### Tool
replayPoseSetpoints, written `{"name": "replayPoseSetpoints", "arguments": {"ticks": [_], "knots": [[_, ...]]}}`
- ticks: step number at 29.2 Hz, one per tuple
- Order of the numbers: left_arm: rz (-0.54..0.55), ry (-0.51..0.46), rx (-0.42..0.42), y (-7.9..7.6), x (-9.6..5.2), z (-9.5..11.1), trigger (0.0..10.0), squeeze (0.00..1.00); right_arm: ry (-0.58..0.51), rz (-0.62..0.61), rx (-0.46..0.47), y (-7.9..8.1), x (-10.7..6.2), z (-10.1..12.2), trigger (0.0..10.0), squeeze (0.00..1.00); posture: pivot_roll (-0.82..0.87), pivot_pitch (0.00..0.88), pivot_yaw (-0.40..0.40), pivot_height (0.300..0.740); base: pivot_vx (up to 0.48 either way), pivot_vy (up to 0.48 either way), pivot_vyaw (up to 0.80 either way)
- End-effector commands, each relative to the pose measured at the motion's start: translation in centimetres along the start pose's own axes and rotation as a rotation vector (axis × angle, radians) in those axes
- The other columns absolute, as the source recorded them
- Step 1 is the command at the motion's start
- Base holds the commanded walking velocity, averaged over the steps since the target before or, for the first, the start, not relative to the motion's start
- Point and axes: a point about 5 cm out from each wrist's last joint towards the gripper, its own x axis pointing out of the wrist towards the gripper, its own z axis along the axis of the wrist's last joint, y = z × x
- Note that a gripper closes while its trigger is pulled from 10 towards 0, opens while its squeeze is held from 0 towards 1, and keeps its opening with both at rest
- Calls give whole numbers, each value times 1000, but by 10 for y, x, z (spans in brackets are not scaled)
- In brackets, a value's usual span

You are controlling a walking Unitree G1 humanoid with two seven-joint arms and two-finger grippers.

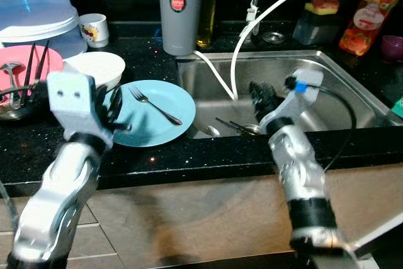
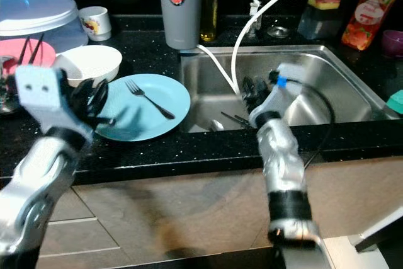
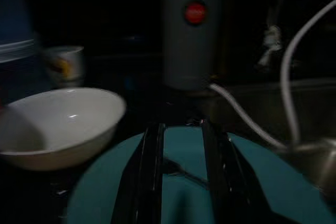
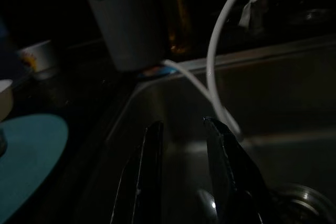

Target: Kitchen organization

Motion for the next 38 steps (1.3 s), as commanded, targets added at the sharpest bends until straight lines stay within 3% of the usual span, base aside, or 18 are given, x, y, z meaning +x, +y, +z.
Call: {"name": "replayPoseSetpoints", "arguments": {"ticks": [1, 8, 25, 31, 38], "knots": [[11, 26, 1, 1, 0, -8, 10000, 0, -9, 4, -14, 2, -1, 6, 10000, 0, 35, 66, 14, 740, 0, 0, 0], [8, 72, -69, -4, -2, -22, 10000, 0, 12, 29, -26, 10, -7, 9, 10000, 0, 29, 81, 13, 740, -201, 0, 0], [5, 90, -80, -5, -5, -27, 10000, 0, 61, 68, -40, 19, -8, 8, 10000, 0, 31, 89, 5, 740, -353, 0, 0], [5, 111, -84, -5, -6, -31, 10000, 0, 67, 72, -42, 19, -8, 7, 10000, 0, 32, 90, 0, 740, 0, 0, 0], [16, 201, -138, -3, -15, -49, 10000, 0, 93, 85, -51, 23, -9, 4, 10000, 0, 33, 90, -3, 740, 0, 0, 0]]}}
